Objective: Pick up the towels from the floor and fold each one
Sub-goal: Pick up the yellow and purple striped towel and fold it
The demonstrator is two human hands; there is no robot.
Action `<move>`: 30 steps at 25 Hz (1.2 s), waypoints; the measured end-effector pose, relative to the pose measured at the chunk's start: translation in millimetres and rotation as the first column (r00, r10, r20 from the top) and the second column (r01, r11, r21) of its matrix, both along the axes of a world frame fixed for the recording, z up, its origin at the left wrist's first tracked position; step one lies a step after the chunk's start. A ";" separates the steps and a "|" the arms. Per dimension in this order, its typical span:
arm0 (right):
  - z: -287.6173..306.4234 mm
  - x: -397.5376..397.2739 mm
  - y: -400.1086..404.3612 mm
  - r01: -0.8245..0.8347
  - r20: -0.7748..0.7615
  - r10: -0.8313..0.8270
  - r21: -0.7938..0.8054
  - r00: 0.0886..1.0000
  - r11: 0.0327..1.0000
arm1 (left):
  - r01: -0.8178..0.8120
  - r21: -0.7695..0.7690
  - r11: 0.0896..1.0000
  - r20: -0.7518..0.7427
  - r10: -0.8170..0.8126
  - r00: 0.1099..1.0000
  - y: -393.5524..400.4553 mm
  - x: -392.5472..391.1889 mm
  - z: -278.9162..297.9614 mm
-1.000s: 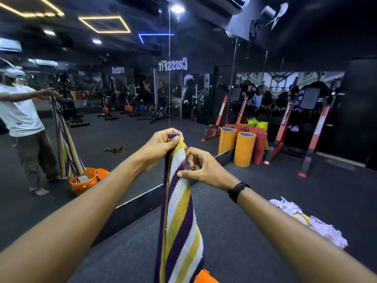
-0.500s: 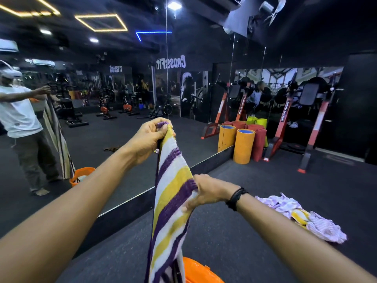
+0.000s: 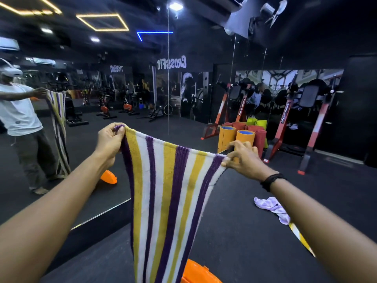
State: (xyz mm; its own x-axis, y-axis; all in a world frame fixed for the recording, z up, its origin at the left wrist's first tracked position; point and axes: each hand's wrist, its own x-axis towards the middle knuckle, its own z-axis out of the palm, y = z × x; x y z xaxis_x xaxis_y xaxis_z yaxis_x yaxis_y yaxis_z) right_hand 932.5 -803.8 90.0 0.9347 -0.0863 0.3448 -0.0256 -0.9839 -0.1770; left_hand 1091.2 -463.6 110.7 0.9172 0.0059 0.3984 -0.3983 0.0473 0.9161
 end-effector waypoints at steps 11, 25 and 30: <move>25.1 -0.3 3.1 -0.329 0.494 -0.080 0.682 0.866 0.654 | -0.039 -0.055 0.998 0.051 0.041 0.998 -1.2 4.8 -3.1; 50.2 -17.3 -13.3 -0.156 0.062 0.209 0.869 0.976 0.470 | 0.591 0.118 0.798 -0.141 -0.575 0.806 -51.9 -21.8 -10.7; -5.3 -26.7 -23.3 0.025 -0.057 0.089 0.944 0.994 0.330 | 0.654 0.074 0.753 -0.438 -0.564 0.700 -33.3 -14.4 -56.0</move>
